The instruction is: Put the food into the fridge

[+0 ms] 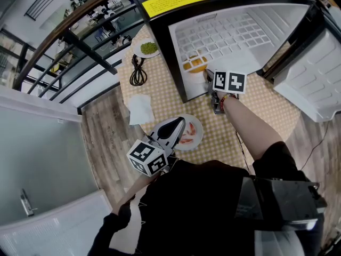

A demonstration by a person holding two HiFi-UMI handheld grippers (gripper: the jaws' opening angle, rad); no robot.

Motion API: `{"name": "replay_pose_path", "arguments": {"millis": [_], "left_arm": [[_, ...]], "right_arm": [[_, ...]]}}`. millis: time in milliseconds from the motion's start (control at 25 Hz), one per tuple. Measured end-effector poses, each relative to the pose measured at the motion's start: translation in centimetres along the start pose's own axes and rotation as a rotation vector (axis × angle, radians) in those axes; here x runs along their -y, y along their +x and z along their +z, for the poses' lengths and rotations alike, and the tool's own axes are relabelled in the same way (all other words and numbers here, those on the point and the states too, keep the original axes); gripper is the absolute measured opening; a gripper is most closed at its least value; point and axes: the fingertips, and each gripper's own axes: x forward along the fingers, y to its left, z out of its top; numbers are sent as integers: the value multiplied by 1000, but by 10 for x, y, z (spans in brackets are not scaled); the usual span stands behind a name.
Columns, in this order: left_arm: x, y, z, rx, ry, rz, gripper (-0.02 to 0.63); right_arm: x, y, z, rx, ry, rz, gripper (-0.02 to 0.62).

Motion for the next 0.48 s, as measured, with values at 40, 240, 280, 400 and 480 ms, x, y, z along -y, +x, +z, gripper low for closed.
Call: {"name": "replay_pose_path", "arguments": {"millis": [40, 240, 280, 400, 480], "left_arm": [[0, 0, 0, 1, 0, 0, 14], [-2, -4, 0, 6, -3, 5, 14], [-2, -4, -1, 5, -4, 7, 14], [-4, -5, -2, 6, -10, 11, 14], [-5, -6, -2, 9, -13, 14, 14]], "right_arm": [[0, 0, 0, 1, -11, -7, 127], [0, -1, 0, 13, -61, -21, 137], [0, -2, 0, 16, -80, -28, 142], [1, -2, 0, 24, -118, -36, 149], [1, -1, 0, 30, -137, -33, 152]]}}
